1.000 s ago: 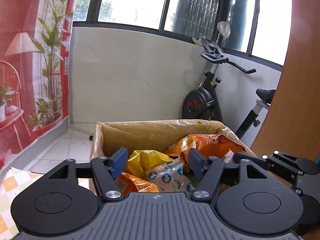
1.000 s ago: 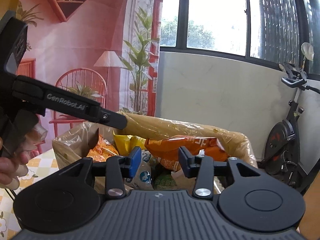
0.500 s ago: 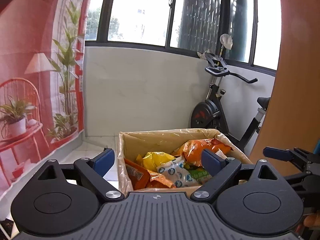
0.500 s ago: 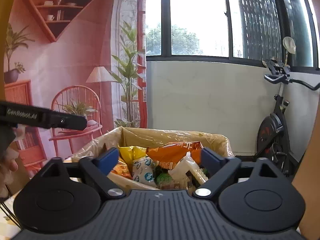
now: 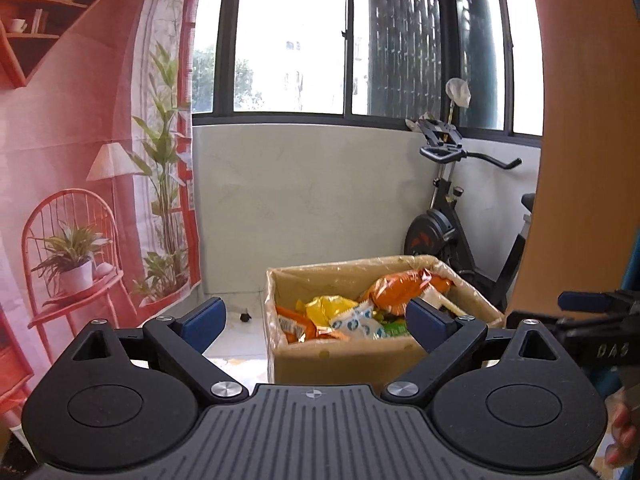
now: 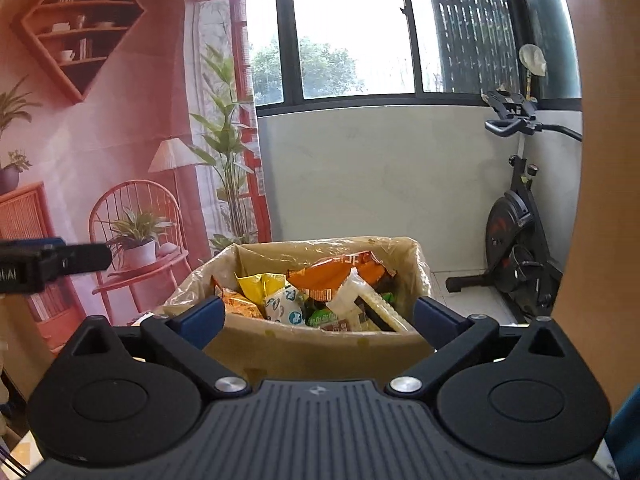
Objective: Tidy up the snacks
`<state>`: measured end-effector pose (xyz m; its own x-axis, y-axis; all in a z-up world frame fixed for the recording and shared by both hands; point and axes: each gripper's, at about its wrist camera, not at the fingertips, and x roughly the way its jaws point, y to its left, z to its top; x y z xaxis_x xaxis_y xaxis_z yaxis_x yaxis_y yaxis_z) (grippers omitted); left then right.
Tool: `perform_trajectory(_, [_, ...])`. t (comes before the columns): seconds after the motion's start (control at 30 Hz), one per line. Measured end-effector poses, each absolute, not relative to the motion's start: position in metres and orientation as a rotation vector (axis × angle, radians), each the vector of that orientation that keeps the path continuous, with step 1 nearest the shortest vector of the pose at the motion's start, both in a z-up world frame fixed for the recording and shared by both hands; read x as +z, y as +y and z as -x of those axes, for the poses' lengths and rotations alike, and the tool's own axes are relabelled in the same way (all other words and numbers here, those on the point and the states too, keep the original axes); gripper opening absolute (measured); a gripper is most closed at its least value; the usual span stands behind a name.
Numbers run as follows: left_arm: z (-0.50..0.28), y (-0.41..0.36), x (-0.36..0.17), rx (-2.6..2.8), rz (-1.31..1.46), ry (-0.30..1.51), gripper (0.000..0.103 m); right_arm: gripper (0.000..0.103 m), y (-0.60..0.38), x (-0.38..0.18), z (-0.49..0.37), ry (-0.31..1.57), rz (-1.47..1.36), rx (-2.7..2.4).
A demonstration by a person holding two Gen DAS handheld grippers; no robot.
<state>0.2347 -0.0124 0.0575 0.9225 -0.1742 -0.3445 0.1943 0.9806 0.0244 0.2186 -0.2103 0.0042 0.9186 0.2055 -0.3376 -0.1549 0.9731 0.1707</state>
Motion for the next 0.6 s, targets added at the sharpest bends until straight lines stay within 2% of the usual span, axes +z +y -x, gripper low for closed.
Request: perform_trajectory(0.6, [-0.190,-0.011,0.073,-0.159,-0.001,0.331,0.098,0.103,-0.228,0.034,-0.166,0.352,-0.174,0.162])
